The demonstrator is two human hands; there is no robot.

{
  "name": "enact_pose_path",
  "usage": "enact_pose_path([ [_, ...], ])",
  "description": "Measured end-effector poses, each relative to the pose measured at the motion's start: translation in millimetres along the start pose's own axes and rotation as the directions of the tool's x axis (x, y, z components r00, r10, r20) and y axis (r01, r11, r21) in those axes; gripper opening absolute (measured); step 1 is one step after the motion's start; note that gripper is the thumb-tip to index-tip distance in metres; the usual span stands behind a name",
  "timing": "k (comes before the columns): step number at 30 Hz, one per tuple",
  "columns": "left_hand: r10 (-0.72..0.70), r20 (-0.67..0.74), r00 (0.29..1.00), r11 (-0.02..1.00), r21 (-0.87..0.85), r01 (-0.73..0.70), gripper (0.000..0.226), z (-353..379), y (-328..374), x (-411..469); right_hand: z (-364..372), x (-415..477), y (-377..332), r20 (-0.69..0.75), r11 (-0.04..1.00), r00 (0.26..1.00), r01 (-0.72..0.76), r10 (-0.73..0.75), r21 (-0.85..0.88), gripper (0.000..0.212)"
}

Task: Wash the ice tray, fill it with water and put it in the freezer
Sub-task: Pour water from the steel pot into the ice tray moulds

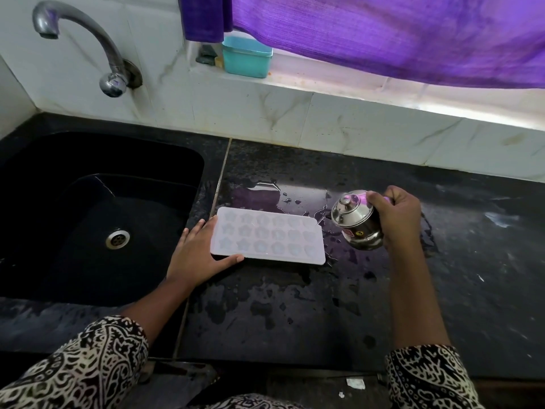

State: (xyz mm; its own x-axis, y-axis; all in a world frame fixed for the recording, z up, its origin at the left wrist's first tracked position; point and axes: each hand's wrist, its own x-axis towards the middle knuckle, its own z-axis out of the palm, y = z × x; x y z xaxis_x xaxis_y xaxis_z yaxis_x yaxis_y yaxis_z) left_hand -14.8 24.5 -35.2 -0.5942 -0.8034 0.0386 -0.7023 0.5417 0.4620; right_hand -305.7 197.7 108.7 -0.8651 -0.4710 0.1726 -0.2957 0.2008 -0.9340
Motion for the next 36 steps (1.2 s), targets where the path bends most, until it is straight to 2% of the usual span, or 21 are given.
enact_pose_path([
  [8,0.003,-0.014,1.0,1.0,0.007,-0.002,0.116,-0.9,2.0,0.2,2.7,-1.7,-3.0,-0.019,0.998,1.0,-0.01,0.011,0.057,0.036],
  [13,0.004,-0.007,1.0,1.0,0.005,-0.004,0.118,-0.5,0.6,-0.4,6.0,-0.1,-3.4,-0.056,0.957,0.992,-0.093,0.113,0.275,0.039],
  [17,0.003,0.0,1.0,1.0,0.004,-0.003,0.118,-1.9,1.4,-0.1,14.5,-2.2,-6.5,-0.036,0.927,0.991,-0.11,0.132,0.357,0.04],
  [28,0.021,0.024,0.999,1.0,0.012,-0.022,0.123,-2.6,-0.6,-0.7,70.7,-29.9,-28.1,0.124,0.935,0.987,-0.139,0.104,0.326,0.037],
  [31,0.019,0.029,0.999,1.0,0.019,-0.02,0.124,-3.0,-1.0,-1.6,87.0,-38.4,-35.9,0.156,0.94,0.985,-0.116,0.068,0.321,0.04],
  [36,0.024,0.037,0.999,0.999,0.033,-0.025,0.122,-3.4,-1.5,-2.6,107.4,-47.1,-45.5,0.196,0.976,0.981,-0.053,0.011,0.213,0.042],
])
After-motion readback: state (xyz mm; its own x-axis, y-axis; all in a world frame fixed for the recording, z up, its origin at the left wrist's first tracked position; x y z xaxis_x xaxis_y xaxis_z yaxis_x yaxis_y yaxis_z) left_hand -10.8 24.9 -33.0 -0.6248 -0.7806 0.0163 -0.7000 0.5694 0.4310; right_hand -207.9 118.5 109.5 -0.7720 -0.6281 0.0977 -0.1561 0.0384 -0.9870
